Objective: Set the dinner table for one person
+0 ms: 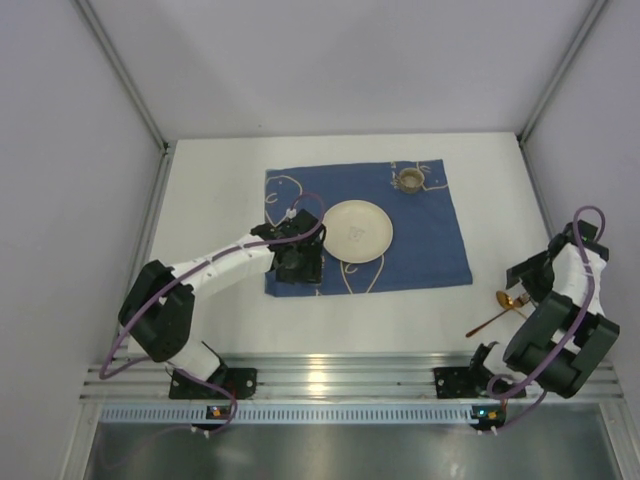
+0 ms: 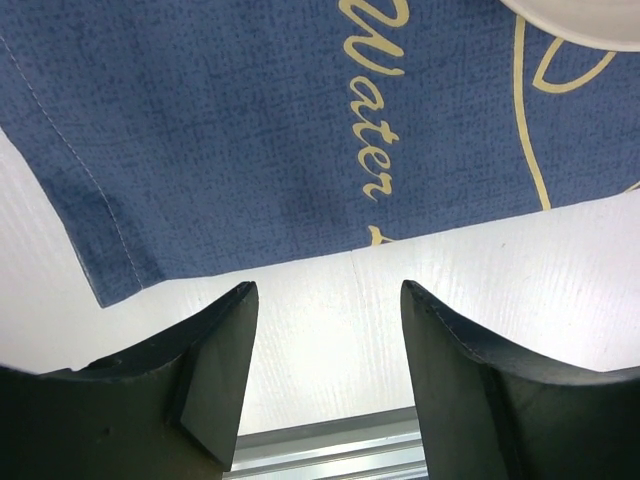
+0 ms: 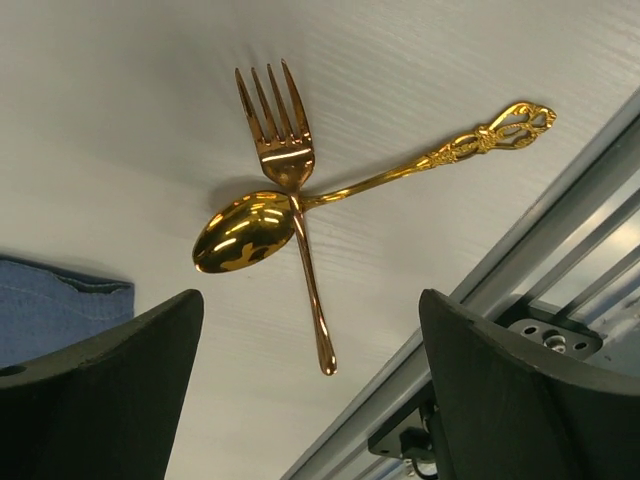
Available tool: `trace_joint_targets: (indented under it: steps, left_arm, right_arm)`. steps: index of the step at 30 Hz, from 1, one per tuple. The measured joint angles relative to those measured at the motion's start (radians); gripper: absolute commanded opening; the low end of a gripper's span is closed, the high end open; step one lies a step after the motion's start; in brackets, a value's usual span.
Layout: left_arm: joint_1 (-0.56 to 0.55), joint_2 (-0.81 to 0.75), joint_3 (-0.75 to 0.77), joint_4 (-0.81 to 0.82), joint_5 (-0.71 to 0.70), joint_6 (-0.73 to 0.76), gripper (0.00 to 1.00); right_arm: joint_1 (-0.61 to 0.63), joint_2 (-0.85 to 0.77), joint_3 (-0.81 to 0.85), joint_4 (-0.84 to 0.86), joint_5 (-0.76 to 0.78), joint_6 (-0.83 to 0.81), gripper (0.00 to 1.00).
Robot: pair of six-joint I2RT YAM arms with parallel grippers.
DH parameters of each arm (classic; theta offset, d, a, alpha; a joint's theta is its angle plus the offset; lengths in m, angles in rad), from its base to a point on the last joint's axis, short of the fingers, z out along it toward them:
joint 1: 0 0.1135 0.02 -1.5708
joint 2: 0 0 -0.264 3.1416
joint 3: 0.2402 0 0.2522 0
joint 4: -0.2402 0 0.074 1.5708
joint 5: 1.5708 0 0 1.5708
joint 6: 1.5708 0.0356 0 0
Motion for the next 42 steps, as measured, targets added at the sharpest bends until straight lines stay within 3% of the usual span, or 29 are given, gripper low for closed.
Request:
trace_joint_targets:
  steps: [1,9,12,18,19,21,28,35,42]
  left_arm:
    - [0.0,-0.004,0.0,-0.004,0.001,0.0,0.64]
    - [-0.003,-0.097,-0.002,-0.045,-0.024,-0.007,0.64]
    - [-0.003,-0.131,-0.017,-0.052,-0.039,-0.02,0.64]
    - [-0.004,-0.138,-0.035,-0.077,-0.059,-0.033,0.64]
    - [-0.004,-0.137,-0.035,-0.077,-0.066,-0.033,0.64]
    - [-0.004,-0.129,-0.031,-0.081,-0.075,-0.033,0.63]
    - [-0.004,-0.016,0.035,-0.086,-0.095,-0.032,0.63]
    - [-0.004,0.074,0.108,-0.086,-0.094,-0.032,0.61]
    - [-0.004,0.094,0.14,-0.084,-0.093,-0.035,0.6]
  right_arm:
    - [0.0,0.007,-0.003,0.012,-0.003,0.0,0.82]
    - [0.0,0.129,-0.134,0.157,-0.079,0.035,0.78]
    - [0.0,0.142,-0.144,0.175,-0.105,0.042,0.69]
    - [-0.001,0.191,-0.119,0.165,-0.119,0.032,0.28]
    - [-0.001,0.207,-0.109,0.161,-0.124,0.031,0.12]
    - [0.0,0.237,-0.088,0.148,-0.135,0.025,0.0]
    - [0.026,0.306,-0.024,0.103,-0.172,0.028,0.0]
    - [0.151,0.35,0.04,0.148,-0.246,0.064,0.0]
    - [0.238,0.374,0.306,0.127,-0.217,0.061,0.0]
